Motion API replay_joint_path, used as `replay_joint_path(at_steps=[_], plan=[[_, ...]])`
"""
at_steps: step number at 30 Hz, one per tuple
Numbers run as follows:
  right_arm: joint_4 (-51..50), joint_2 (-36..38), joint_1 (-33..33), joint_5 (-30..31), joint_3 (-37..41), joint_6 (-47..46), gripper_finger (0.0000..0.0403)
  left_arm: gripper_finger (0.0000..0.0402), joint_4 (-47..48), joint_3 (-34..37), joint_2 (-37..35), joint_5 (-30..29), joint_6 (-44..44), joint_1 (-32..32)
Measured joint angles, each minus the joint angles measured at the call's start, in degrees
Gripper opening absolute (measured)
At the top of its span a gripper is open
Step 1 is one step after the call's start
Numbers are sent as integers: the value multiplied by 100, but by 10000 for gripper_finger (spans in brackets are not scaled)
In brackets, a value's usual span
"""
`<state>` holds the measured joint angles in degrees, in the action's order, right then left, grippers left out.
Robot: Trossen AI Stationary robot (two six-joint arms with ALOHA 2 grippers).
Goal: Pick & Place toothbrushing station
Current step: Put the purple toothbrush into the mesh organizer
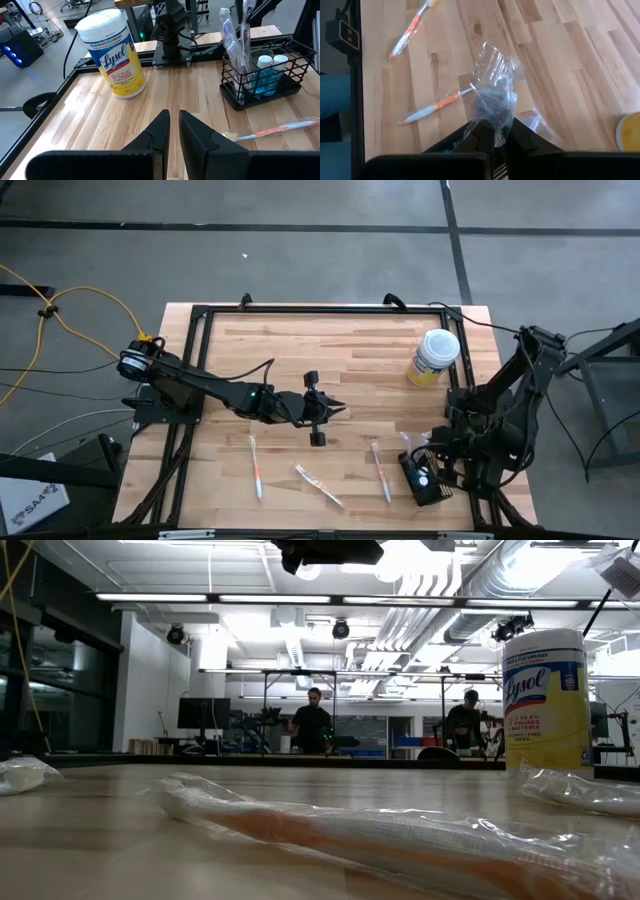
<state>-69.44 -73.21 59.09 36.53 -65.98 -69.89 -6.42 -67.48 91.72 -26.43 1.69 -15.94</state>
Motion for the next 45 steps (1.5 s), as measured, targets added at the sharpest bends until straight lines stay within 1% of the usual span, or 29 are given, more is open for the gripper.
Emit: replay_joint_path(at_steps=[4,9,25,29,34,45], plan=[[-23,-112,184,174,0,-377,8,32,-2,0,0,120,0,0],[-67,-290,328,208,0,-699,8,32,-2,0,0,126,-2,0],[-83,-845,328,211,0,-1053,9,32,-45,2,0,144,-66,1],[-114,-961,328,208,50,-1273,19,32,-46,2,0,144,-66,0],[-73,-981,328,188,182,-1567,33,32,-46,2,0,144,-66,0],[108,-979,328,106,219,-1554,40,32,-46,2,0,142,-66,0]])
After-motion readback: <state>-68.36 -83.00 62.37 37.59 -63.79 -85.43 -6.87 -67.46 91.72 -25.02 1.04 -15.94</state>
